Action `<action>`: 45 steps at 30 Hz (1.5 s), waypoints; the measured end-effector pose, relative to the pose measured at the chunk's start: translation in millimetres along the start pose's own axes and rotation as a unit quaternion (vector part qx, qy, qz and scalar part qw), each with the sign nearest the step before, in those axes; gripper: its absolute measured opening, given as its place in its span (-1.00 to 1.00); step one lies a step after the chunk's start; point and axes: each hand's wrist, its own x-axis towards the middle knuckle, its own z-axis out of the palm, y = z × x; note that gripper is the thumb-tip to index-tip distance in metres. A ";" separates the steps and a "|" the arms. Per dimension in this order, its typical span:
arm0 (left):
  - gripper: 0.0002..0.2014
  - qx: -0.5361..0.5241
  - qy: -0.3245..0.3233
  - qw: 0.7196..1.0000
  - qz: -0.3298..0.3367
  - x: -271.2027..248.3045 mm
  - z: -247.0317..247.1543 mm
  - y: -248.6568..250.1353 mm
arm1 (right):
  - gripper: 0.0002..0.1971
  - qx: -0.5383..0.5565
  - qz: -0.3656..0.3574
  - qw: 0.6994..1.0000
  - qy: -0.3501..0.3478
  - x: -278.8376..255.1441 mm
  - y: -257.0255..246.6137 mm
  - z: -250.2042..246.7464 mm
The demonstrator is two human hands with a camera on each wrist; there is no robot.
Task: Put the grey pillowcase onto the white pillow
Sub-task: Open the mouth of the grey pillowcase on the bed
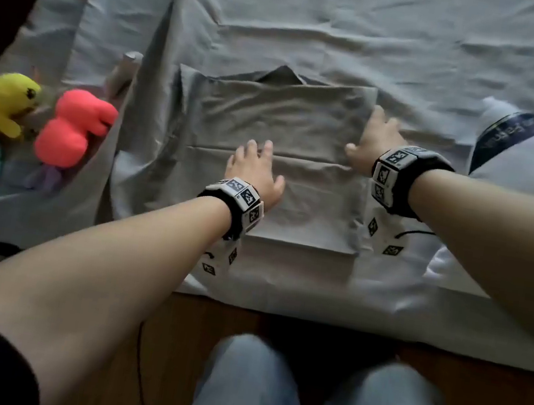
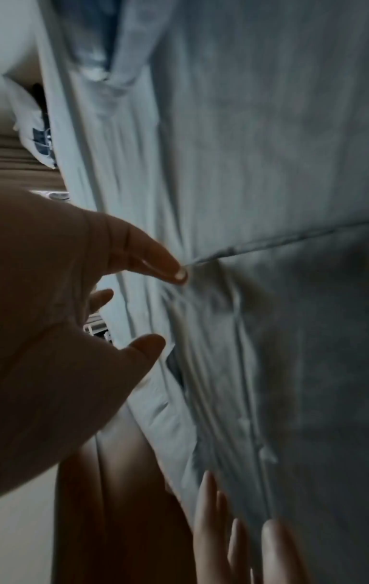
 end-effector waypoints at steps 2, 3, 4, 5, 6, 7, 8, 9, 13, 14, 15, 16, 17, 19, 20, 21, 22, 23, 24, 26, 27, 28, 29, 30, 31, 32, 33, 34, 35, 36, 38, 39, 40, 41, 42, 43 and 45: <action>-0.23 -0.003 -0.009 1.000 -0.004 2.1 27.2 -0.8 | -0.15 0.017 0.028 0.999 -0.002 8.8 15.3 28.2; -0.23 -0.005 -0.017 1.000 -0.005 1.1 41.6 -2.0 | -0.14 0.032 0.039 0.999 0.000 10.9 23.8 43.9; -0.22 -0.006 -0.020 1.000 -0.005 2.1 54.2 -4.2 | -0.13 0.050 0.042 0.998 0.007 14.9 31.0 58.4; -0.22 -0.009 -0.025 1.000 -0.004 1.7 65.2 -4.3 | -0.14 0.077 0.039 0.996 0.024 16.4 34.9 69.1; -0.21 -0.006 -0.029 1.000 -0.002 1.0 73.7 -3.7 | -0.18 0.109 0.042 0.992 0.043 18.8 36.8 74.9; -0.21 -0.002 -0.028 1.000 0.002 1.3 79.5 -3.8 | -0.25 0.141 0.043 0.987 0.066 20.9 38.4 77.0; -0.20 0.000 -0.022 1.000 0.003 1.0 84.3 -4.1 | -0.36 0.155 0.045 0.983 0.091 22.9 40.5 78.0; -0.20 -0.005 -0.017 1.000 0.000 -0.8 86.4 -4.7 | -0.48 0.155 0.036 0.981 0.110 22.2 41.6 77.4; -0.25 -0.042 0.022 0.999 -0.001 -18.1 76.8 -4.7 | -0.82 0.132 -0.056 0.978 0.155 -3.8 38.5 64.6; -0.29 -0.057 0.036 0.998 0.002 -23.4 68.8 -4.8 | -0.81 0.126 -0.083 0.975 0.163 -13.8 34.4 60.3; -0.32 -0.075 0.045 0.996 0.007 -27.3 60.6 -4.5 | -0.81 0.115 -0.115 0.971 0.177 -24.8 29.3 55.5; -0.35 -0.104 0.053 0.993 0.010 -30.5 49.9 -3.1 | -0.81 0.105 -0.146 0.966 0.188 -35.6 23.7 51.0; -0.38 -0.142 0.054 0.988 0.014 -32.8 38.8 -2.0 | -0.82 0.103 -0.181 0.959 0.192 -47.0 18.9 46.9; -0.41 -0.244 0.056 0.968 0.022 -37.8 11.9 2.7 | -0.86 0.089 -0.256 0.949 0.164 -70.2 11.5 42.0; -0.42 -0.293 0.057 0.954 0.020 -40.6 -1.7 5.8 | -0.87 0.063 -0.299 0.943 0.131 -82.5 8.7 41.1; -0.44 -0.324 0.057 0.944 0.012 -45.2 -14.8 8.6 | -0.87 0.025 -0.336 0.938 0.087 -95.7 5.7 41.9; -0.47 -0.329 0.048 0.943 0.004 -50.0 -24.0 10.9 | -0.88 -0.014 -0.360 0.932 0.036 -110.0 3.9 44.8; -0.50 -0.307 0.025 0.951 -0.001 -55.3 -30.6 13.5 | -0.88 -0.042 -0.372 0.927 -0.008 -122.4 3.7 49.6; -0.52 -0.283 -0.011 0.959 -0.011 -60.9 -32.9 14.8 | -0.89 -0.055 -0.376 0.924 -0.038 -131.0 5.1 56.6; -0.50 -0.259 -0.094 0.960 -0.039 -74.0 -27.5 13.9 | -0.86 -0.073 -0.370 0.923 -0.082 -145.7 11.2 69.0; -0.48 -0.264 -0.132 0.954 -0.047 -80.6 -21.9 12.4 | -0.83 -0.078 -0.364 0.922 -0.102 -151.7 14.3 73.3; -0.45 -0.264 -0.157 0.950 -0.050 -85.6 -12.9 10.1 | -0.81 -0.076 -0.359 0.922 -0.120 -154.8 18.7 77.7; -0.39 -0.254 -0.172 0.951 -0.050 -88.2 -3.0 7.5 | -0.81 -0.071 -0.356 0.921 -0.142 -160.0 21.5 78.7; -0.29 -0.241 -0.177 0.953 -0.053 -89.0 8.4 5.0 | -0.82 -0.074 -0.352 0.919 -0.163 -164.5 24.3 80.3; -0.18 -0.230 -0.175 0.956 -0.055 -90.9 17.9 3.3 | -0.84 -0.082 -0.353 0.914 -0.183 -169.8 25.6 80.0; -0.10 -0.222 -0.174 0.958 -0.056 -91.6 27.4 2.0 | -0.85 -0.088 -0.352 0.910 -0.202 -170.3 28.9 84.4; -0.07 -0.221 -0.176 0.957 -0.058 -94.1 33.8 2.0 | -0.86 -0.097 -0.352 0.904 -0.222 -172.2 31.2 87.8; -0.11 -0.231 -0.175 0.955 -0.064 -97.6 35.9 2.9 | -0.83 -0.110 -0.349 0.898 -0.245 -171.1 34.2 93.0; -0.18 -0.250 -0.173 0.950 -0.073 -101.1 36.3 3.9 | -0.79 -0.129 -0.340 0.893 -0.266 -169.0 36.6 96.7; -0.26 -0.263 -0.172 0.946 -0.079 -104.5 36.7 4.1 | -0.73 -0.147 -0.329 0.889 -0.283 -165.2 38.5 99.9; -0.41 -0.273 -0.170 0.943 -0.081 -107.5 38.6 3.8 | -0.63 -0.174 -0.301 0.888 -0.300 -159.8 41.9 103.8; -0.47 -0.275 -0.165 0.944 -0.080 -106.9 41.3 2.7 | -0.64 -0.158 -0.285 0.899 -0.293 -157.0 43.1 103.9; -0.50 -0.273 -0.160 0.945 -0.079 -104.1 45.4 1.0 | -0.69 -0.125 -0.266 0.918 -0.267 -152.4 44.0 103.7; -0.52 -0.270 -0.158 0.947 -0.075 -100.9 49.5 -0.2 | -0.76 -0.093 -0.249 0.940 -0.216 -147.8 43.8 101.4; -0.51 -0.269 -0.159 0.947 -0.069 -97.3 53.3 -1.4 | -0.84 -0.070 -0.231 0.959 -0.147 -140.0 45.2 101.1; -0.48 -0.266 -0.159 0.949 -0.061 -93.4 57.2 -2.0 | -0.90 -0.048 -0.211 0.973 -0.082 -132.0 46.6 99.3; -0.37 -0.247 -0.149 0.956 -0.047 -84.7 64.1 -4.0 | -0.79 -0.010 -0.159 0.987 -0.035 -113.1 49.4 100.9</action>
